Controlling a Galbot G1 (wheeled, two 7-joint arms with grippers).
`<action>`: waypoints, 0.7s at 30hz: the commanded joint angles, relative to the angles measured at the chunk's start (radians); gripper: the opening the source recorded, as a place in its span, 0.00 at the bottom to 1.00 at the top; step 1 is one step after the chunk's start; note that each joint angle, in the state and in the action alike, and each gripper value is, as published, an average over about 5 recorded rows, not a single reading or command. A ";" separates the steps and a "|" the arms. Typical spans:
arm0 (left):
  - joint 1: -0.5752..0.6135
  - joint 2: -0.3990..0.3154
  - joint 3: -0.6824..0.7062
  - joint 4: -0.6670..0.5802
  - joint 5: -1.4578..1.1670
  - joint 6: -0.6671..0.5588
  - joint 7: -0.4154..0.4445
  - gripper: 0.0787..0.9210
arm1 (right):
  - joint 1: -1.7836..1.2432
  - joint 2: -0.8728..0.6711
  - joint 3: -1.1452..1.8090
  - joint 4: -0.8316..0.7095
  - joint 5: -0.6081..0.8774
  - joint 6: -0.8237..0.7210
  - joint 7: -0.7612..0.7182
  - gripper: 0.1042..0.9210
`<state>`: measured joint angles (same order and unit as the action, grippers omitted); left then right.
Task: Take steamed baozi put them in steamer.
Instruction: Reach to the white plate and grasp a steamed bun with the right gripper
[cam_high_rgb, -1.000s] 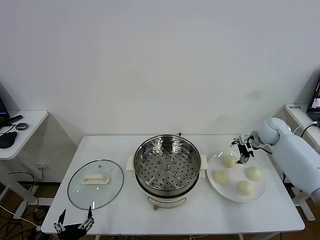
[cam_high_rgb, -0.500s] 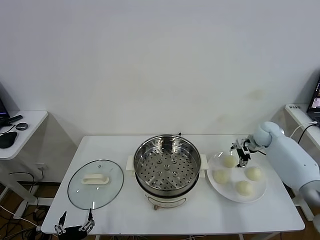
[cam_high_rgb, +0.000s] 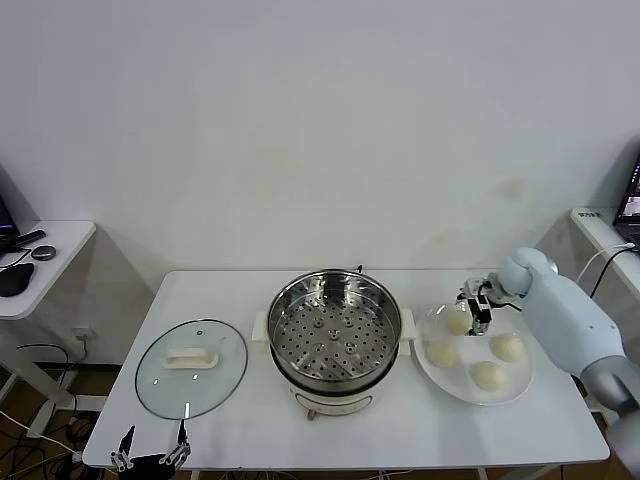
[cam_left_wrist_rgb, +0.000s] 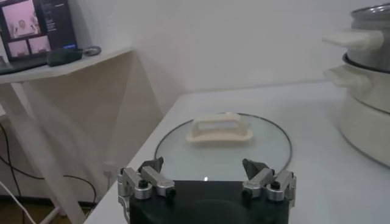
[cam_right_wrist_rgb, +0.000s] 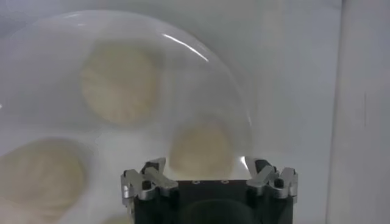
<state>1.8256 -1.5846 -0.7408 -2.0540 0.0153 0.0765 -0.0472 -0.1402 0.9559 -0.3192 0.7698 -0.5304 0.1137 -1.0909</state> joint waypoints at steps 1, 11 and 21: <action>0.001 0.000 0.001 0.006 0.000 0.000 -0.001 0.88 | 0.006 0.023 -0.002 -0.054 -0.010 0.001 0.023 0.88; -0.003 0.000 0.003 0.012 0.001 0.000 -0.001 0.88 | 0.005 0.031 0.002 -0.075 -0.004 -0.003 0.012 0.86; -0.004 0.000 0.007 0.013 0.003 0.000 -0.002 0.88 | 0.006 0.021 0.002 -0.072 0.032 0.000 0.027 0.57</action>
<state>1.8217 -1.5852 -0.7358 -2.0412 0.0170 0.0762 -0.0488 -0.1343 0.9750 -0.3172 0.7065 -0.5110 0.1140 -1.0705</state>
